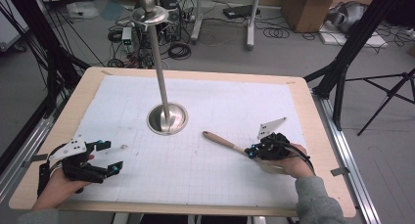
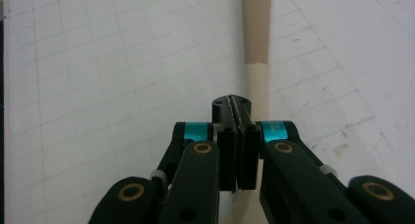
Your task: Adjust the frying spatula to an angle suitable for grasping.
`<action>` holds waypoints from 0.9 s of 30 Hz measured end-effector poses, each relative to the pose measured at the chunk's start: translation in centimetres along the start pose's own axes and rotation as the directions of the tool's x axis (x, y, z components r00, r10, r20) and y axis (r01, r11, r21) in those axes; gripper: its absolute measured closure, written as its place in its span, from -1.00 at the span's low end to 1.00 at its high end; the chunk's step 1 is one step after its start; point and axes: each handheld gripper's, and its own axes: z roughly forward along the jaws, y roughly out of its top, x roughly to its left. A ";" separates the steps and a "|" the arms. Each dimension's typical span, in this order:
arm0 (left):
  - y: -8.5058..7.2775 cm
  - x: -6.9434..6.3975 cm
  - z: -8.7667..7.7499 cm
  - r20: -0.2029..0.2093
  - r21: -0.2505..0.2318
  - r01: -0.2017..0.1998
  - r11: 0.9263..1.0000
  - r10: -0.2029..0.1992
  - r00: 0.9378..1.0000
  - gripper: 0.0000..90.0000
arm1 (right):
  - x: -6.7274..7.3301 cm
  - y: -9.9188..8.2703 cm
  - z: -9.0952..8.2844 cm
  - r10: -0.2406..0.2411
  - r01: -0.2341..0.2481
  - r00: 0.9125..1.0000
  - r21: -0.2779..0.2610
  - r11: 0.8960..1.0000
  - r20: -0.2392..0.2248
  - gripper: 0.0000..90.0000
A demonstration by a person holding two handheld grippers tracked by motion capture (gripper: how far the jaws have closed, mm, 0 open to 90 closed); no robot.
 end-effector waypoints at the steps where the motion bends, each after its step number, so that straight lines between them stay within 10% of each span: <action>1: 0.0 0.0 0.0 -0.002 0.000 0.000 1.000 0.000 1.000 -0.87 | 0.0 0.0 0.0 0.005 -0.005 1.000 -0.003 1.000 0.005 0.99; 27: -0.2 0.0 0.0 0.003 0.002 0.005 1.000 -0.005 1.000 -0.87 | -0.5 -0.4 -1.7 0.072 -0.063 0.995 -0.123 0.990 0.074 -0.40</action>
